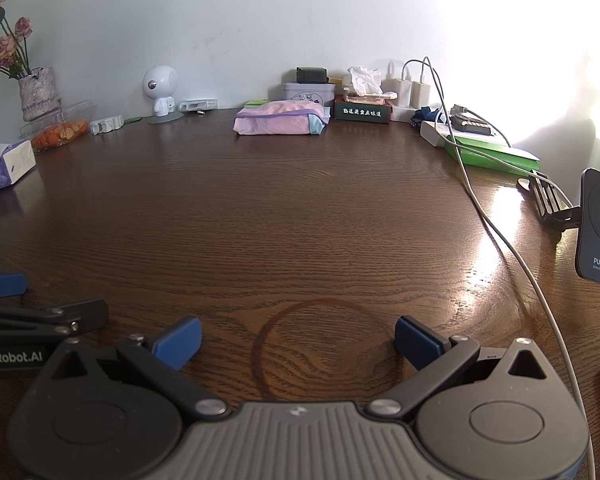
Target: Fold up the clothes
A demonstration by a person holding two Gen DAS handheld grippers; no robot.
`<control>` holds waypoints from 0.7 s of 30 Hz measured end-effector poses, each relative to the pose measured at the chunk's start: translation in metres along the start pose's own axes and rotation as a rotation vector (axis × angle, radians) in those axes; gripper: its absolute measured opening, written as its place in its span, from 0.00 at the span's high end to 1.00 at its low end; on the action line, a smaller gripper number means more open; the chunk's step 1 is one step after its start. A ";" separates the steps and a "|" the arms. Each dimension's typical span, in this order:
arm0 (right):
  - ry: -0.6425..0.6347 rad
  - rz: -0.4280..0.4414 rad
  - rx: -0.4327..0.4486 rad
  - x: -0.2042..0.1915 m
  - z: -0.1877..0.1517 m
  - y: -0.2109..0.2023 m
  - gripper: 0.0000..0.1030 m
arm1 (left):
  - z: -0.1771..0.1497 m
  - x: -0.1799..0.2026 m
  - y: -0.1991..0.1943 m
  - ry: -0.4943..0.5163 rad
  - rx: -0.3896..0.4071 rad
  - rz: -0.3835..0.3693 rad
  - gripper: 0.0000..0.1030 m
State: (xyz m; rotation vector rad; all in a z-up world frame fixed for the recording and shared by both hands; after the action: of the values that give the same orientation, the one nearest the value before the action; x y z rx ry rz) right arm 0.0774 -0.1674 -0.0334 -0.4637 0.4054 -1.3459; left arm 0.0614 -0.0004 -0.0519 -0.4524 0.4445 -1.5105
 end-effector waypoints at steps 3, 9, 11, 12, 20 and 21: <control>0.000 0.000 0.000 0.000 0.000 0.000 0.00 | -0.001 0.000 0.000 0.000 0.000 0.000 0.00; 0.000 0.000 0.000 0.000 0.000 0.000 0.00 | -0.009 0.013 0.000 0.001 0.000 0.003 0.00; 0.001 0.000 0.000 0.000 0.000 0.000 0.00 | -0.010 0.018 -0.001 0.002 0.001 0.006 0.00; 0.000 0.000 0.000 0.000 0.000 0.000 0.00 | -0.011 0.019 -0.002 0.003 0.002 0.006 0.00; -0.011 0.019 0.003 -0.008 0.003 0.004 0.00 | 0.013 0.015 0.006 0.052 0.031 -0.004 0.00; -0.011 0.024 -0.005 -0.008 0.006 0.005 0.00 | 0.022 0.015 0.007 0.047 0.050 -0.018 0.00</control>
State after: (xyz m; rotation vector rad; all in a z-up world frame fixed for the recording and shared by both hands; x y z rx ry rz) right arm 0.0834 -0.1584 -0.0314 -0.4684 0.4041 -1.3186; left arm 0.0795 -0.0151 -0.0376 -0.3830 0.4401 -1.5484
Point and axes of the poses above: each gripper's, at about its wrist camera, not at the fingertips, and y roughly the way its jaws point, x to its right, z to its top, the point moved 8 cm from there along y, roughly the way its jaws point, and after that the axes turned 7 degrees about x, right-handed, at the moved point
